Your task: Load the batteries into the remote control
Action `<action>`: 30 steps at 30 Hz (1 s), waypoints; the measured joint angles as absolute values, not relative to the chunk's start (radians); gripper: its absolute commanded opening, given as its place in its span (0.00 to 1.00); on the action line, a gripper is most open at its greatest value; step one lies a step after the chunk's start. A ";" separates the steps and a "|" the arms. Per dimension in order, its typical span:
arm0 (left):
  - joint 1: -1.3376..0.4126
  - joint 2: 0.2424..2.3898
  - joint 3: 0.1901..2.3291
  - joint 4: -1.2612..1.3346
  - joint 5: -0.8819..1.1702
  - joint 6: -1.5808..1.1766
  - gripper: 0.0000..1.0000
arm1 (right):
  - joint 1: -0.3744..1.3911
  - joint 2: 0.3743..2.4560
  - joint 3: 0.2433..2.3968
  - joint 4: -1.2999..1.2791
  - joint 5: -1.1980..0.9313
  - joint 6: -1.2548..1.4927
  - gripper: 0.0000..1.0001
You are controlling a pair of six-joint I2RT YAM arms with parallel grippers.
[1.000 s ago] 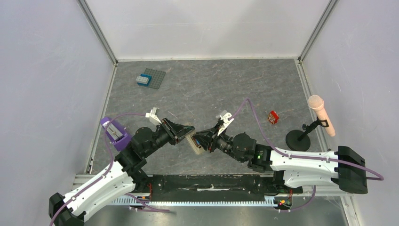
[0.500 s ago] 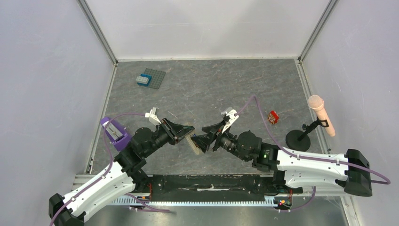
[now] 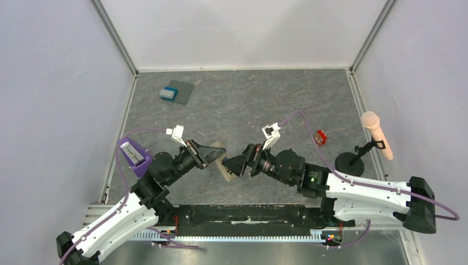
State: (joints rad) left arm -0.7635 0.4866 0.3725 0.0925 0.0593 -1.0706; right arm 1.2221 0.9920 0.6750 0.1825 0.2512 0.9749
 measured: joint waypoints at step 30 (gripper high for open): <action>-0.764 0.561 0.409 -0.020 0.053 -1.011 0.02 | 1.242 1.169 0.819 0.012 0.293 0.559 0.41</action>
State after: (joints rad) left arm -0.7635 0.5606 0.4088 -0.0204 0.0532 -1.0115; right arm 1.2423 1.1687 0.8188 0.0124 0.2932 0.5591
